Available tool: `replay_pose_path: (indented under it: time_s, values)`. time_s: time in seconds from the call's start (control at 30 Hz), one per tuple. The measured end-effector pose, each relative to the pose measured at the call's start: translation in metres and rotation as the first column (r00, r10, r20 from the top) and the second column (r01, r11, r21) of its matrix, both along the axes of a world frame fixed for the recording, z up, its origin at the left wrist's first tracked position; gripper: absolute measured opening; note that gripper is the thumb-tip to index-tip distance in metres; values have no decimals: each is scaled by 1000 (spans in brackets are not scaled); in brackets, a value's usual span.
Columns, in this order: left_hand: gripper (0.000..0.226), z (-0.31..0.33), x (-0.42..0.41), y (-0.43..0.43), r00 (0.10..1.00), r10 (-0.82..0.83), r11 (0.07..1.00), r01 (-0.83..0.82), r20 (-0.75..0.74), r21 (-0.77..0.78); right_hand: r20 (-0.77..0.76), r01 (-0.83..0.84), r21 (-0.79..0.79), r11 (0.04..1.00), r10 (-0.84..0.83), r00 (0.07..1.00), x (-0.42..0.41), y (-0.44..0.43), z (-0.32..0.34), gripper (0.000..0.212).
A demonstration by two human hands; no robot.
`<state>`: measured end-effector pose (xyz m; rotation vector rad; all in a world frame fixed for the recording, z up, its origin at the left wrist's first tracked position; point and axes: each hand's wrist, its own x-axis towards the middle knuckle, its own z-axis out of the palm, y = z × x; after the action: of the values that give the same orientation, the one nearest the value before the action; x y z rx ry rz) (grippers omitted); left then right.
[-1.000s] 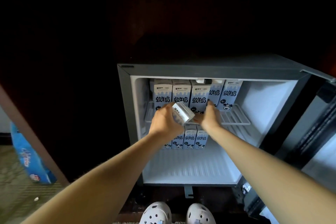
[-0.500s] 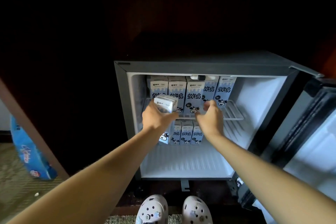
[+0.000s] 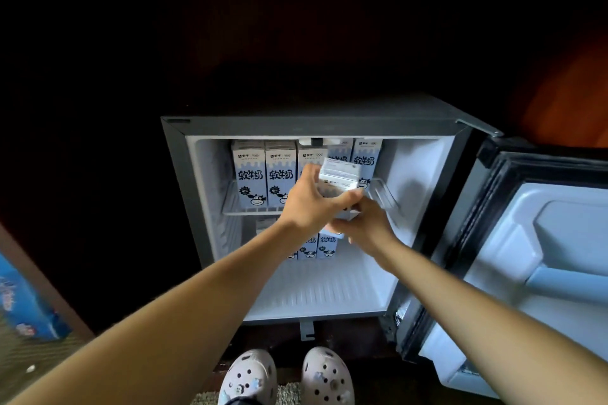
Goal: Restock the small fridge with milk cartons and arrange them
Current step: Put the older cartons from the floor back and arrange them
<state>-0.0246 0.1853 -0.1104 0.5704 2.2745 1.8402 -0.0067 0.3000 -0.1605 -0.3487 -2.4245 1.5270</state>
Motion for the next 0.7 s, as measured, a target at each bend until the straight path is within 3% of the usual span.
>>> replay_pose_path:
  time_s: [0.07, 0.17, 0.33, 0.5, 0.7]
  values:
    - [39, -2, -2, -3, 998, -54, 998, 54, 38, 20, -21, 38, -105, 994, -40, 999, -5, 13, -1, 39]
    - [33, -14, -13, -9, 1000, 22, 989, -22, -5, -149, -16, 72, -213, 974, -77, 997, -14, 26, 2, 42]
    - [27, -31, -40, -4, 991, 112, 927, -132, -76, -352, 20, 148, -156, 977, -147, 989, -36, 35, 4, 44]
    - [28, -37, -56, 5, 992, 98, 913, -120, -75, -390, 91, 54, -194, 979, -37, 995, -51, 36, 8, 50]
    - [28, -47, -69, 2, 990, 142, 921, -122, 27, -370, 203, 4, -153, 988, 28, 979, -56, 45, -2, 50]
